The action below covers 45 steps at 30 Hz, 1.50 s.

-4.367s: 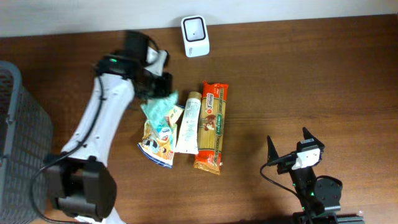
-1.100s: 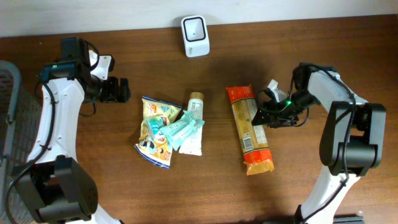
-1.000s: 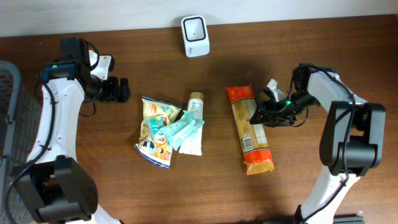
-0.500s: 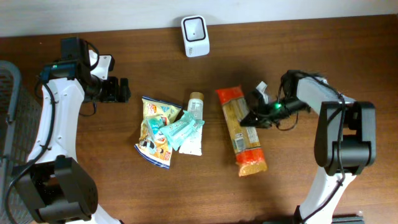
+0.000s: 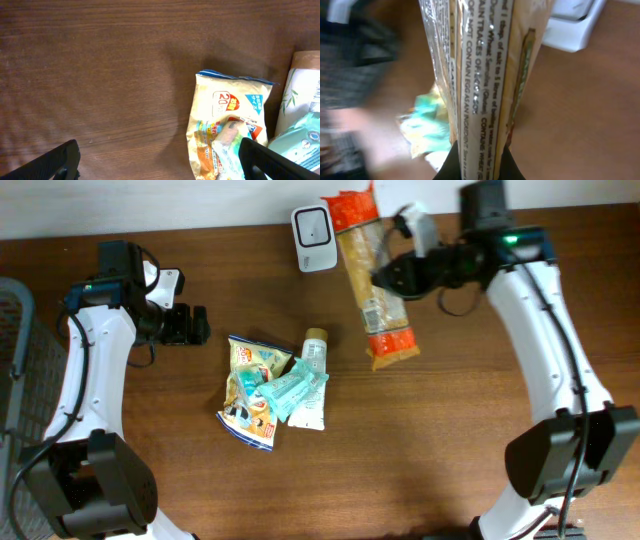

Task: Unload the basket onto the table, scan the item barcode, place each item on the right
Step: 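Hold the spaghetti pack over the scanner with the right gripper, then place the spaghetti pack on the right side of the table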

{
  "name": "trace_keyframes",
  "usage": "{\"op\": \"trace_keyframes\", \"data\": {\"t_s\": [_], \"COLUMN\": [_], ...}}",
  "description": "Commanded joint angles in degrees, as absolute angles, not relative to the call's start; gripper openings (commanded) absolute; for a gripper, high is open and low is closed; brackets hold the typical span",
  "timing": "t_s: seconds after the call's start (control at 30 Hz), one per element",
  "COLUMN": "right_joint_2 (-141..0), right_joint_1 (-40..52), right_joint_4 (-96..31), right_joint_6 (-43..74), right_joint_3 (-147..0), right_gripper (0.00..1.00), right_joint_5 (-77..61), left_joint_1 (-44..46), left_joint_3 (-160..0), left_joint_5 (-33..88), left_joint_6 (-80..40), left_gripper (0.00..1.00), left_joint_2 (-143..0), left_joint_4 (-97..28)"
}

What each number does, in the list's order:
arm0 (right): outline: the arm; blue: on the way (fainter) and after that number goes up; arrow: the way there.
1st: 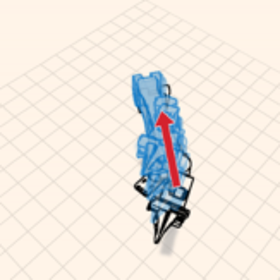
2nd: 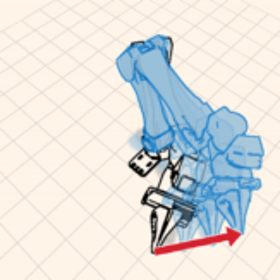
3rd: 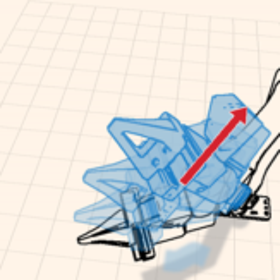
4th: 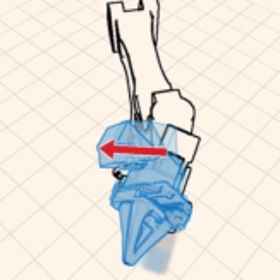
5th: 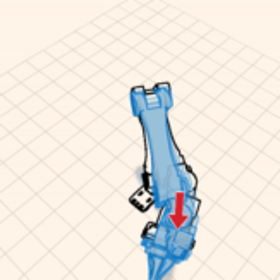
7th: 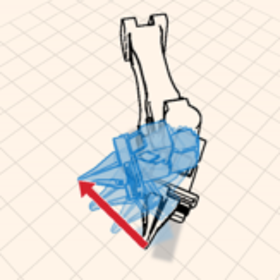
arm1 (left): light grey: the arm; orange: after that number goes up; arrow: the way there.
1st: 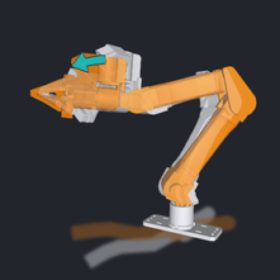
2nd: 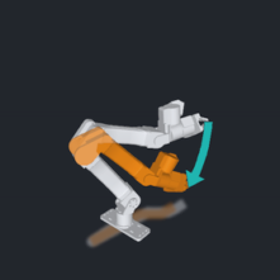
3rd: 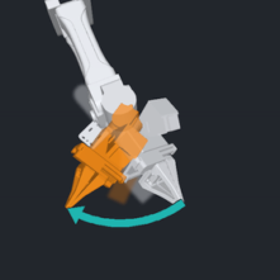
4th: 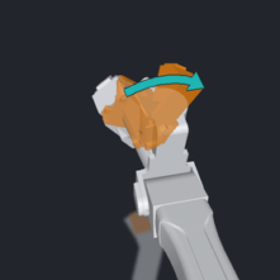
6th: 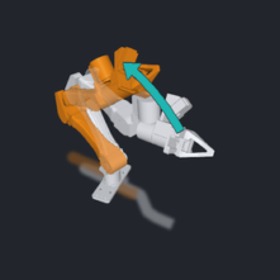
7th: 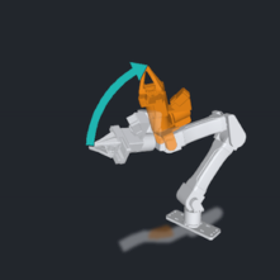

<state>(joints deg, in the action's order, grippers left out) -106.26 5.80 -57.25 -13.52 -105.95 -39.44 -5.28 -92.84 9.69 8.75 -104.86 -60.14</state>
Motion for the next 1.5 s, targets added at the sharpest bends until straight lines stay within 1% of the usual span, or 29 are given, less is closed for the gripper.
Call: {"op": "trace_keyframes", "data": {"t_s": [0.0,0.03,0.07,0.13,0.17,0.23,0.33,0.4,0.6,0.67,0.73,0.77,0.83,0.9,0.93,0.97,1.0,1.03,1.07,1.1,1.13,1.2,1.23,1.3,1.33,1.37,1.4,1.43,1.47], "right_joint_2": [-104.99,-105.97,-108.01,-113.14,-117.58,-122.78,-131.83,-134.47,-135.06,-135.02,-132.05,-128.40,-119.50,-109.01,-103.74,-99.94,-97.91,-95.88,-96.53,-97.91,-99.44,-103.72,-106.50,-112.53,-114.98,-117.64,-118.13,-118.02,-118.02], "right_joint_1": [15.84,18.44,20.73,22.98,23.64,23.88,24.88,25.87,26.30,26.35,26.24,25.82,24.62,21.61,18.57,15.11,12.60,7.97,0.43,-2.72,-5.63,-9.96,-11.44,-13.02,-13.61,-14.41,-15.05,-15.46,-15.51], "right_joint_4": [-42.52,-36.25,-27.92,-12.29,-0.82,10.04,25.19,28.21,28.10,28.10,25.19,20.95,7.94,-10.81,-20.43,-29.28,-35.57,-46.02,-61.45,-67.13,-70.11,-70.11,-69.43,-67.77,-66.74,-65.78,-65.76,-67.11,-70.72], "right_joint_6": [-11.90,-12.34,-16.95,-27.77,-31.81,-36.23,-47.62,-53.71,-53.80,-53.80,-53.15,-49.54,-39.55,-22.68,-11.88,-4.78,-3.07,-1.13,-0.58,-1.41,-3.09,-7.55,-11.99,-17.98,-18.70,-18.59,-17.56,-17.04,-15.70], "right_joint_3": [-108.07,-108.05,-108.05,-108.05,-108.05,-108.05,-108.05,-108.05,-108.05,-108.05,-108.05,-108.05,-108.05,-108.05,-108.07,-108.07,-108.07,-108.07,-107.85,-107.00,-105.03,-98.04,-95.35,-93.51,-93.54,-93.56,-93.56,-95.00,-98.85], "right_gripper": [0.04,0.04,0.04,0.04,0.04,0.04,0.04,0.04,0.04,0.04,0.04,0.04,0.04,0.04,0.04,0.04,0.04,0.04,0.04,0.04,0.04,0.04,0.04,0.04,0.04,0.44,0.92,0.97,0.98], "right_joint_5": [-5.89,2.24,7.42,8.67,9.34,9.76,9.76,10.33,10.41,12.80,13.37,13.34,13.06,4.78,-0.32,-5.15,-9.15,-15.66,-22.61,-22.72,-22.74,-23.46,-23.62,-23.55,-23.51,-23.16,-23.18,-23.49,-24.16], "left_joint_1": [-5.43,-5.41,-5.43,-5.43,-5.43,-5.43,-5.43,-5.43,-5.41,-5.43,-5.43,-5.43,-5.43,-5.43,-5.43,-5.43,-5.43,-5.43,-5.43,-5.43,-5.43,-5.43,-5.43,-5.43,-5.43,-5.43,-5.43,-5.43,-5.43], "left_joint_3": [-92.71,-92.71,-92.71,-92.71,-92.71,-92.71,-92.71,-92.71,-92.71,-92.71,-92.71,-92.71,-92.71,-92.71,-92.71,-92.71,-92.71,-92.71,-92.71,-92.71,-92.71,-92.71,-92.71,-92.71,-92.71,-92.71,-92.71,-92.71,-92.71], "left_joint_5": [10.28,10.28,10.31,10.28,10.31,10.28,10.28,10.28,10.11,10.13,10.13,10.11,10.11,10.13,10.11,10.13,10.11,10.11,10.11,10.13,10.13,10.11,10.11,10.13,10.11,10.11,10.11,10.13,10.11], "left_joint_6": [8.23,8.23,8.23,8.23,8.23,8.23,8.23,8.25,8.23,8.25,8.25,8.23,8.25,8.23,8.23,8.25,8.23,8.23,8.23,8.23,8.23,8.25,8.25,8.25,8.23,8.23,8.25,8.23,8.23], "left_gripper": [0.99,0.99,0.99,0.99,0.99,0.99,0.99,0.99,0.99,0.99,0.99,0.99,0.99,0.99,0.99,0.99,0.99,0.99,0.99,0.99,0.99,0.99,0.99,0.99,0.99,0.99,0.99,0.99,0.99], "left_joint_2": [-105.10,-105.10,-105.10,-105.10,-105.10,-105.10,-105.10,-105.10,-105.10,-105.10,-105.10,-105.10,-105.10,-105.10,-105.10,-105.10,-105.10,-105.10,-105.10,-105.10,-105.10,-105.10,-105.10,-105.10,-105.10,-105.10,-105.10,-105.10,-105.10], "left_joint_4": [-60.03,-60.03,-60.03,-60.03,-60.03,-60.03,-60.03,-60.03,-60.05,-60.03,-60.03,-60.05,-60.03,-60.03,-60.03,-60.03,-60.03,-60.03,-60.03,-60.03,-60.03,-60.03,-60.03,-60.05,-60.05,-60.03,-60.03,-60.03,-60.03]}}
